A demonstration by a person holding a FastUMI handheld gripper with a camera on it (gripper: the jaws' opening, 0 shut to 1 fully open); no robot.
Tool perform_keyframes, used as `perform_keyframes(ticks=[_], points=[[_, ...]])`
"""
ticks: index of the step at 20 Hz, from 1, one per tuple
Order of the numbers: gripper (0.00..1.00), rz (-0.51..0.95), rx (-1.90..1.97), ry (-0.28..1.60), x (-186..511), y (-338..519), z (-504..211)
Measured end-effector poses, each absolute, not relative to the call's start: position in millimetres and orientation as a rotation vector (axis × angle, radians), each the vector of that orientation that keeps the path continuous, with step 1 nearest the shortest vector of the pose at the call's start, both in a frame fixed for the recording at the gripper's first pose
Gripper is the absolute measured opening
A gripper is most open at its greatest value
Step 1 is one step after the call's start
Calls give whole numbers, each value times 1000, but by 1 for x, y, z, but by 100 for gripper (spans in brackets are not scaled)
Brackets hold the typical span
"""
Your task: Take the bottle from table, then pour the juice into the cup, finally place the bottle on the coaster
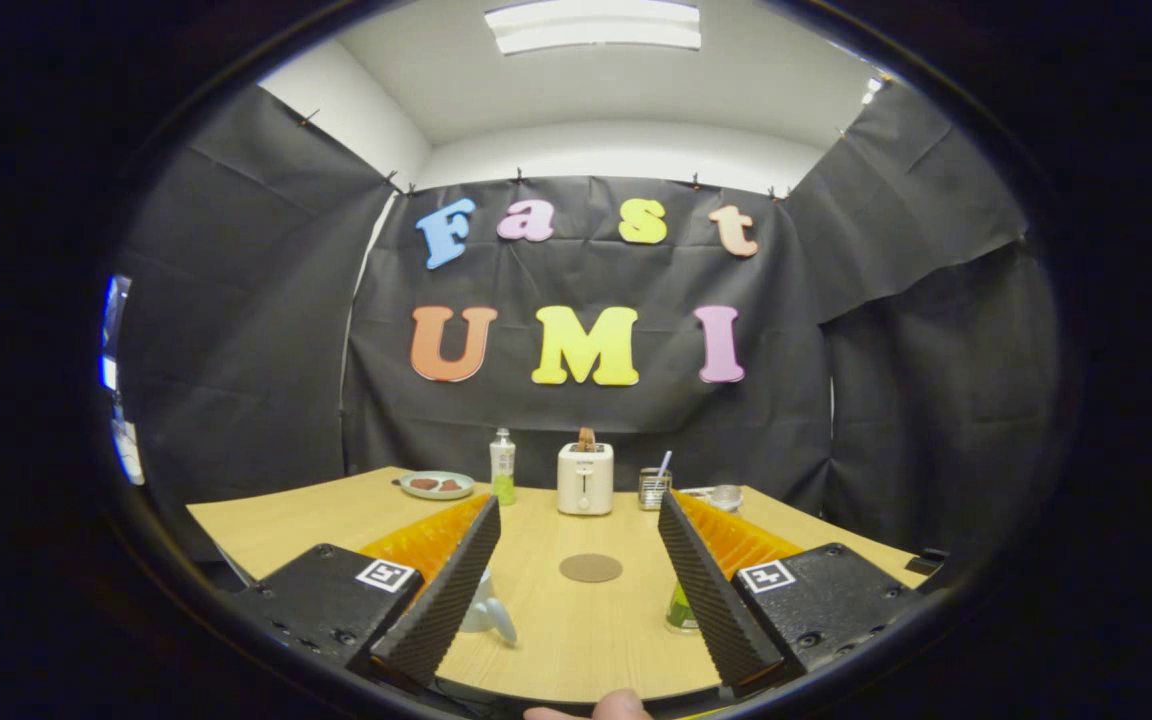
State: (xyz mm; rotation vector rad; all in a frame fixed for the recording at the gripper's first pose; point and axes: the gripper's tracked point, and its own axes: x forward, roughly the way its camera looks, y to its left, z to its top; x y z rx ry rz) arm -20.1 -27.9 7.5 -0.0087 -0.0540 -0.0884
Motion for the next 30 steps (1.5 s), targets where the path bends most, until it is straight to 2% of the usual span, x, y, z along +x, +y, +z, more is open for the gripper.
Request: perform_keyframes(ticks=[17,30], points=[[100,-231,-4,128,46,-143,-88],[100,-188,65,276,101,-163,-127]])
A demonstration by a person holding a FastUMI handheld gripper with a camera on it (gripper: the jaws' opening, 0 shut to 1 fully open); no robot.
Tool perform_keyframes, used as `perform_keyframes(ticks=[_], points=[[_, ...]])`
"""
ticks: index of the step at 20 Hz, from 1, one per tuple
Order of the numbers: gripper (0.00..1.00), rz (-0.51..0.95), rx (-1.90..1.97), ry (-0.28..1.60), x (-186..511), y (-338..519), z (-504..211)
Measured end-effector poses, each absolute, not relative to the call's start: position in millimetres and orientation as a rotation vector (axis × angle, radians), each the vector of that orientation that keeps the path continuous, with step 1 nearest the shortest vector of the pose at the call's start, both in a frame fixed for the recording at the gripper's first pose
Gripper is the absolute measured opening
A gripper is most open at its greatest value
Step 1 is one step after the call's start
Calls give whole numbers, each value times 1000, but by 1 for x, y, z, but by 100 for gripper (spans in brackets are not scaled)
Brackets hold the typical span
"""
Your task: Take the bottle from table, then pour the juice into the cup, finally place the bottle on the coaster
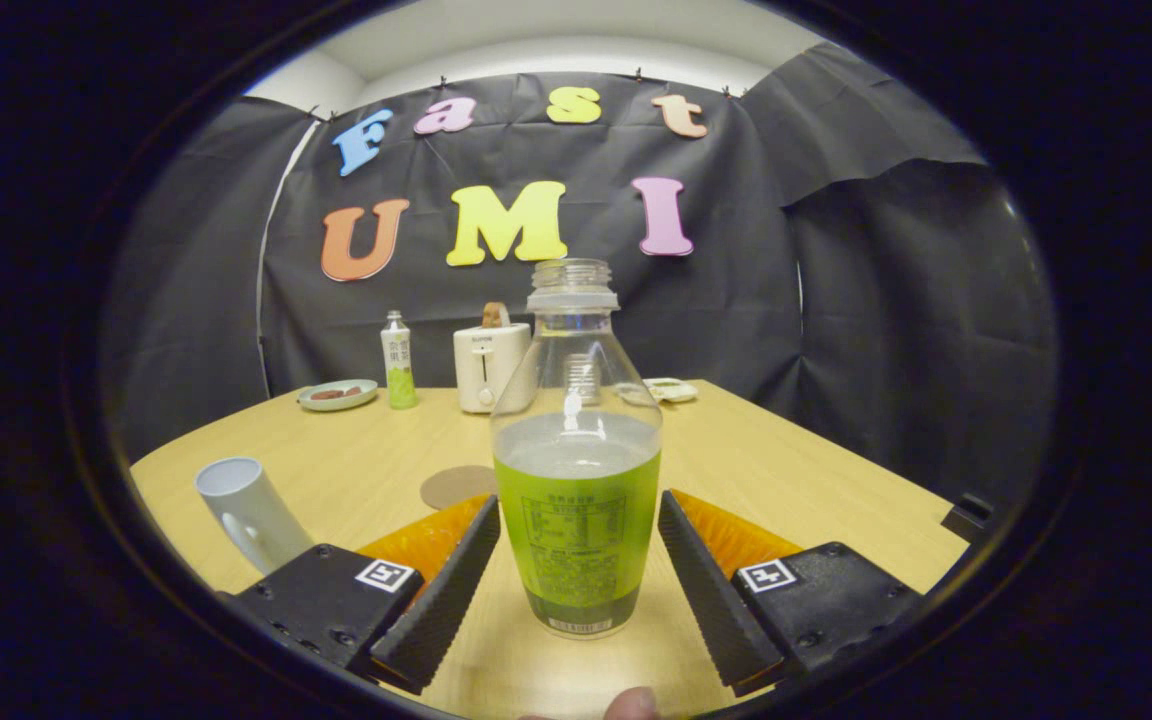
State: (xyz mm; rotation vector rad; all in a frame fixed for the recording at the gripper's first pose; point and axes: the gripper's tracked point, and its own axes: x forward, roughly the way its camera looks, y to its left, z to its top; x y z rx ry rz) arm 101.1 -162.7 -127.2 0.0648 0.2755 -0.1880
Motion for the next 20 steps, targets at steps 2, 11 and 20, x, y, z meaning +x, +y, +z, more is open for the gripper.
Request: perform_keyframes(ticks=[2,11,20], points=[[99,-192,69,286,104,-165,-129],[81,-206,63,262,105,-160,-114],[76,-119,-267,213,125,-120,-70]])
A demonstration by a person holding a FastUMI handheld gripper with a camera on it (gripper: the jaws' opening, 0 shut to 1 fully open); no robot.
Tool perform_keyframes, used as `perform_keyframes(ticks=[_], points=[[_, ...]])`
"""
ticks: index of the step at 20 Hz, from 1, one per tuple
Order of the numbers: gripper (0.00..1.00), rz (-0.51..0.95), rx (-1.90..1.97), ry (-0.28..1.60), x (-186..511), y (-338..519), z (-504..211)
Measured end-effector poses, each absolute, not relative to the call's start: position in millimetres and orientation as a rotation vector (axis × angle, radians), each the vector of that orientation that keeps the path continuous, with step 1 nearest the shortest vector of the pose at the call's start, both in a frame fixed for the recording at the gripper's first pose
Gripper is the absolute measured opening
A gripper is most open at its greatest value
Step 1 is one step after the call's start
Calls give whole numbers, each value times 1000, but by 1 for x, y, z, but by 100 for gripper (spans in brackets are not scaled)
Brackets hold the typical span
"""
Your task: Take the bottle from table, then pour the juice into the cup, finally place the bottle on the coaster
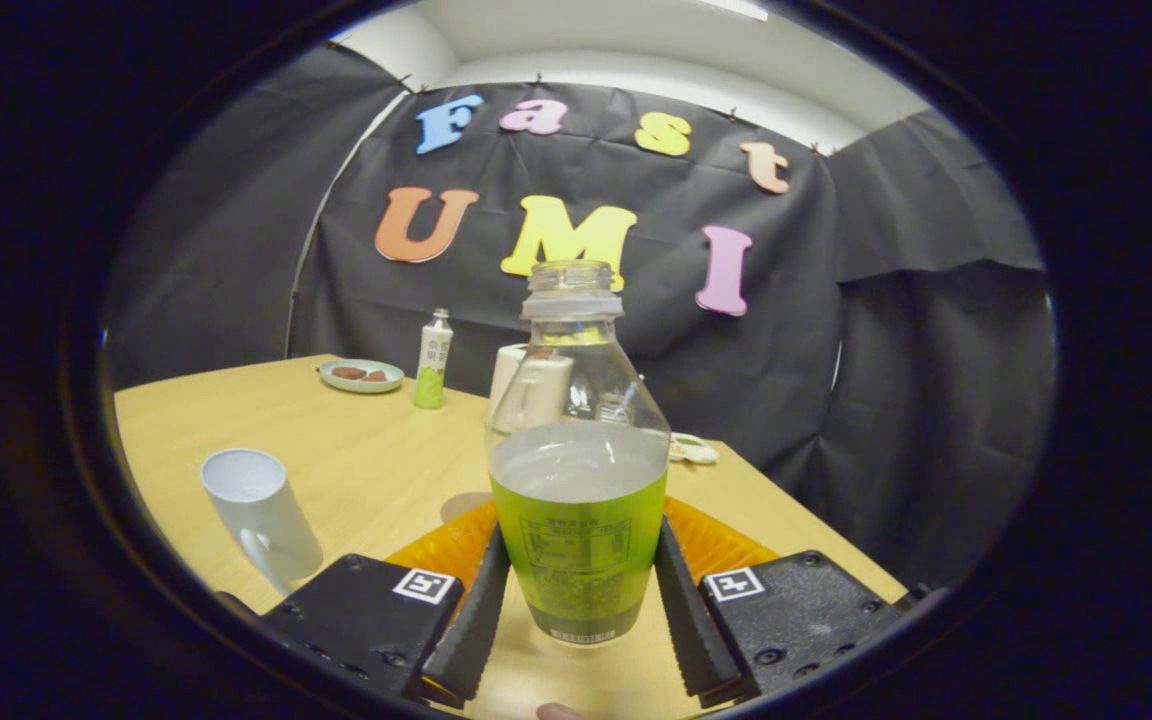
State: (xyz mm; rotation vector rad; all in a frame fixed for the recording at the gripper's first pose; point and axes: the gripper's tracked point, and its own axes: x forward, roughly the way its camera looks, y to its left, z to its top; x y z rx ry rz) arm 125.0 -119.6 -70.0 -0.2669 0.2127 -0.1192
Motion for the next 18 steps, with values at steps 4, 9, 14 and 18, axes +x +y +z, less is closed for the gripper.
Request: perform_keyframes(ticks=[4,9,14,18], points=[[76,-88,-409,213,138,-106,-56],[76,-77,-641,200,156,-87,-38],[77,-81,-885,138,167,-70,-27],[76,-89,-1068,95,168,-66,-22]])
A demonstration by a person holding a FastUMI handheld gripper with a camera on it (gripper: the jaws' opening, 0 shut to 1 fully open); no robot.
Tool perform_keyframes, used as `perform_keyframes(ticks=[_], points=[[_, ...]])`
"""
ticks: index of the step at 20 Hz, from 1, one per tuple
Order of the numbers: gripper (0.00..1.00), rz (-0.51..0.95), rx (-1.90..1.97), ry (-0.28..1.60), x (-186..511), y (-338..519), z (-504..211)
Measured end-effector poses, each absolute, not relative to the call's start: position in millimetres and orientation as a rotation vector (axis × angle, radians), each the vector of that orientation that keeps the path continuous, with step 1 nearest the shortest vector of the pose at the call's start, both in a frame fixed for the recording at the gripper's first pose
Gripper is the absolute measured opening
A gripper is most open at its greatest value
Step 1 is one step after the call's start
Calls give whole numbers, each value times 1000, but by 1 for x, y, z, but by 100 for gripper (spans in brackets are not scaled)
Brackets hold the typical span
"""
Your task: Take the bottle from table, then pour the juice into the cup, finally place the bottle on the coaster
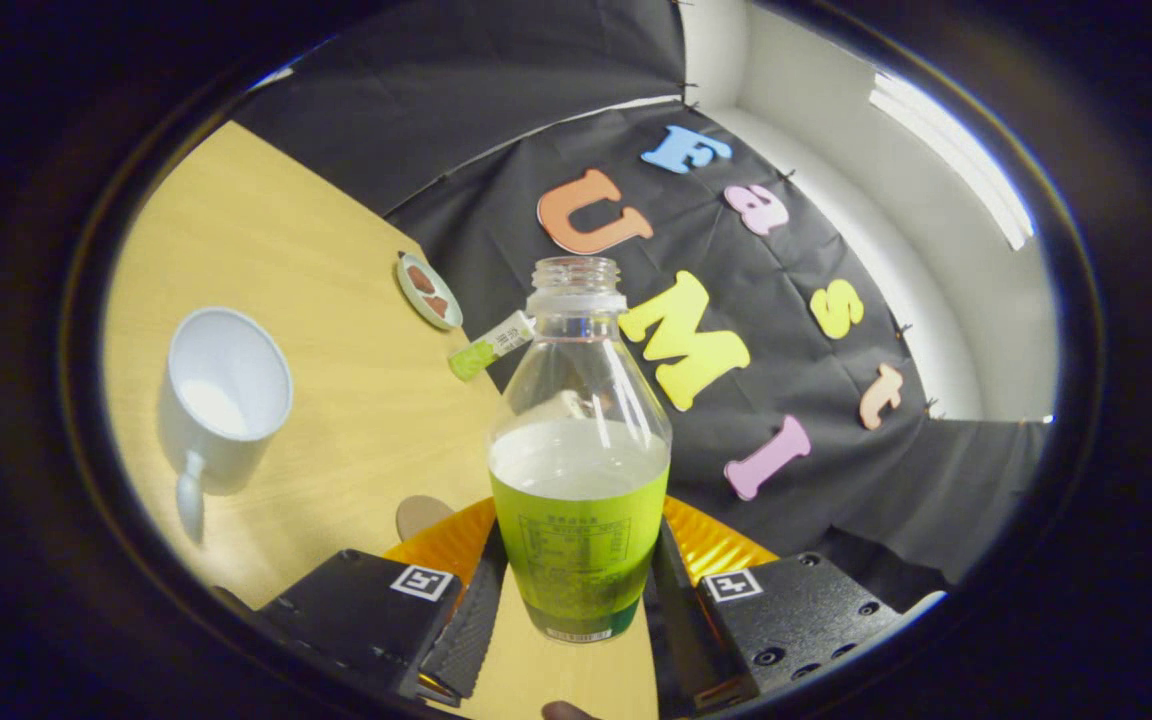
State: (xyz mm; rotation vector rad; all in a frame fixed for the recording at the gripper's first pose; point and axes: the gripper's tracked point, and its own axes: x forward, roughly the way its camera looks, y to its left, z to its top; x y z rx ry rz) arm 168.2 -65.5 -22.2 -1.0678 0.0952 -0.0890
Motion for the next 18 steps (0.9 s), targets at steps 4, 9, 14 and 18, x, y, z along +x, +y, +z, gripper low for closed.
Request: perform_keyframes(ticks=[4,9,14,18], points=[[76,-110,-1201,52,168,-65,-15],[76,-134,-1356,9,168,-63,-12],[76,-140,-1492,-14,168,-62,-14],[76,-149,-1550,-21,169,-58,-11]])
